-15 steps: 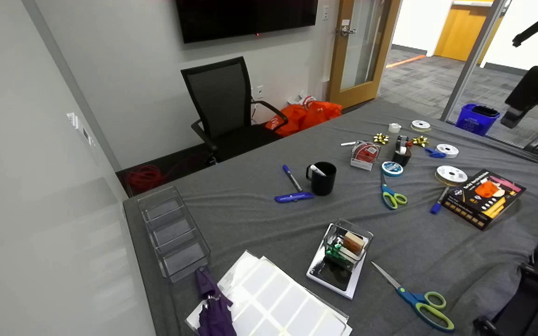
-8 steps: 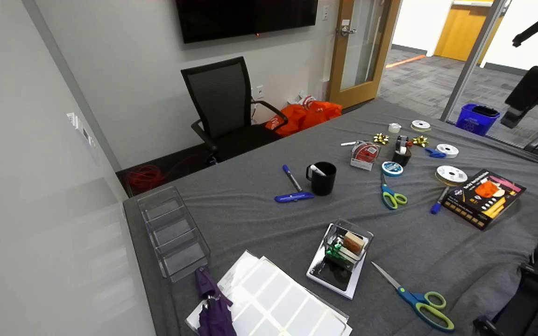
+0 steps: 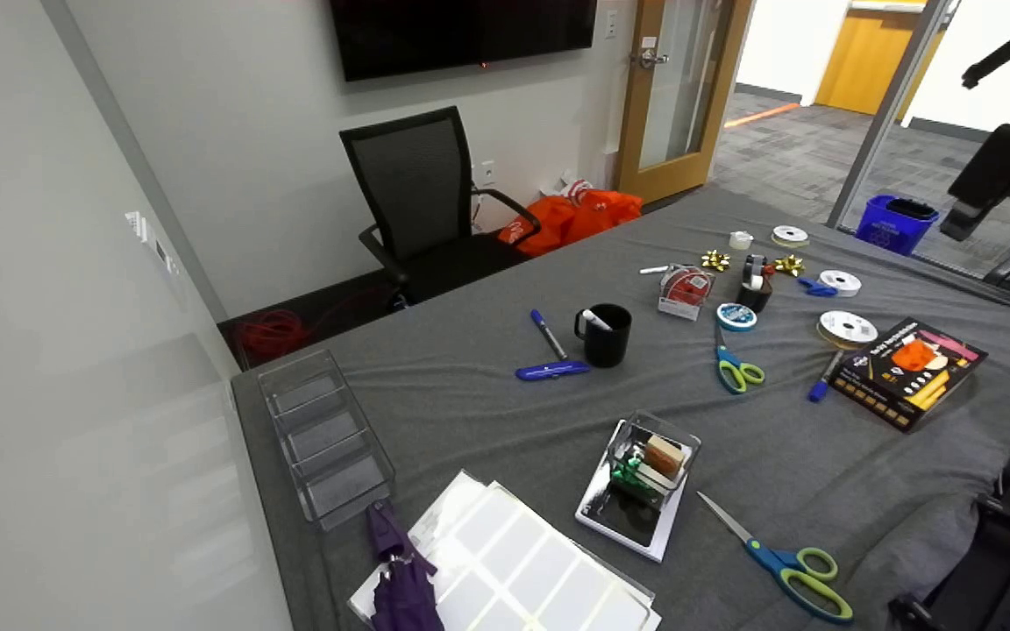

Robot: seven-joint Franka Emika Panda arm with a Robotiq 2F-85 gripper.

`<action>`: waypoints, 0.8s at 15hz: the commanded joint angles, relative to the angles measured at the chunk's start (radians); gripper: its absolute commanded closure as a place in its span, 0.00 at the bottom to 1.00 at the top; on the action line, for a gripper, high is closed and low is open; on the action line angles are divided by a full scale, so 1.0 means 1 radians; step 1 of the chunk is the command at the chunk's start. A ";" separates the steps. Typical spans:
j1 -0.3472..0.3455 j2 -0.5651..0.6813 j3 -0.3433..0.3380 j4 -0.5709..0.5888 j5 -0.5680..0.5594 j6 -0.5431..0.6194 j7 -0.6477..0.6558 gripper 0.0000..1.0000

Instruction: Lift the scissors to the right from the table and put it in the black stationary cup

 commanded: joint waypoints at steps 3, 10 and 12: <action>-0.036 0.070 -0.017 0.016 -0.012 0.044 0.085 0.00; -0.112 0.189 -0.063 0.031 -0.035 0.143 0.190 0.00; -0.133 0.243 -0.070 0.042 -0.041 0.182 0.228 0.00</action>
